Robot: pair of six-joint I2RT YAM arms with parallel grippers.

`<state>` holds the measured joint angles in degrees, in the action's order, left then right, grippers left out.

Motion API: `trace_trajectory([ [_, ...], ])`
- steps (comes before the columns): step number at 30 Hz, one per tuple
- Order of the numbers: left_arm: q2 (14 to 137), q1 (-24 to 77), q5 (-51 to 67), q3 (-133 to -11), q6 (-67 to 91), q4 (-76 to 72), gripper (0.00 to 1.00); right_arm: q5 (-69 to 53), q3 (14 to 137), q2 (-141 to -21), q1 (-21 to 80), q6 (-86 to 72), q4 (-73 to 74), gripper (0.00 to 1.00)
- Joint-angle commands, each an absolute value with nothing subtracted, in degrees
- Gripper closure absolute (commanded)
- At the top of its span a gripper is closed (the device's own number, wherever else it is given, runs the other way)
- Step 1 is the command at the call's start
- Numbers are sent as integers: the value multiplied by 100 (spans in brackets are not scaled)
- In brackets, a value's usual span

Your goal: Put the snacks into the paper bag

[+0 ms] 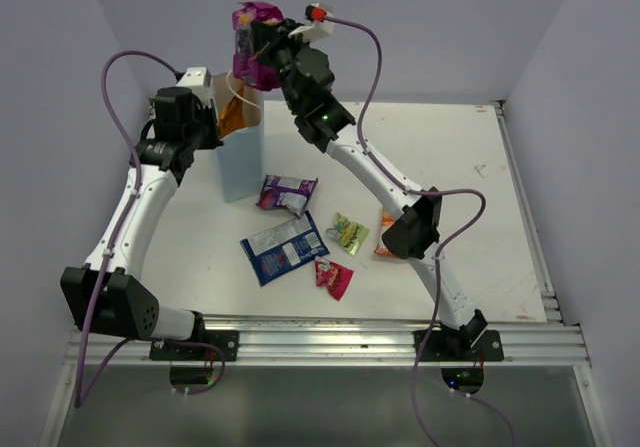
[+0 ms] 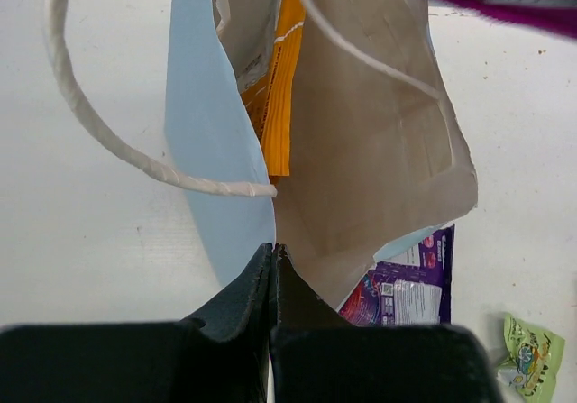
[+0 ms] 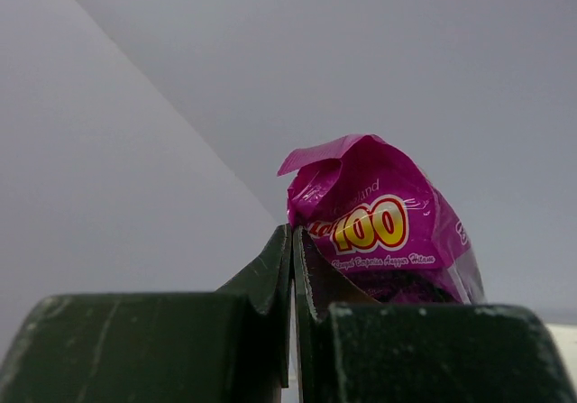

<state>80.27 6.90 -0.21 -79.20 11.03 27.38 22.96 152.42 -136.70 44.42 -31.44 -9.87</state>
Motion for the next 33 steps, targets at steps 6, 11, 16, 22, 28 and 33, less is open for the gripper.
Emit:
trace_trajectory([
  [6,7682,721,149,-7735,1187,2470,100,1960,15443,-13843,4816,-3288,-1319,100],
  [11,7664,721,115,-7734,1152,2435,100,1697,15083,-13799,5053,-2840,-853,100],
  [16,7603,729,26,-7708,1073,2435,100,1468,14486,-13755,5133,-2900,-502,100],
  [22,7559,712,-237,-7655,1020,2434,100,1239,13958,-13773,5221,-2804,-334,100],
  [28,7541,712,-710,-7611,976,2452,100,1152,13790,-13492,5221,-2576,-264,100],
  [33,7567,694,-1519,-7594,870,2522,100,906,13957,-13123,5212,-2154,-351,60],
])
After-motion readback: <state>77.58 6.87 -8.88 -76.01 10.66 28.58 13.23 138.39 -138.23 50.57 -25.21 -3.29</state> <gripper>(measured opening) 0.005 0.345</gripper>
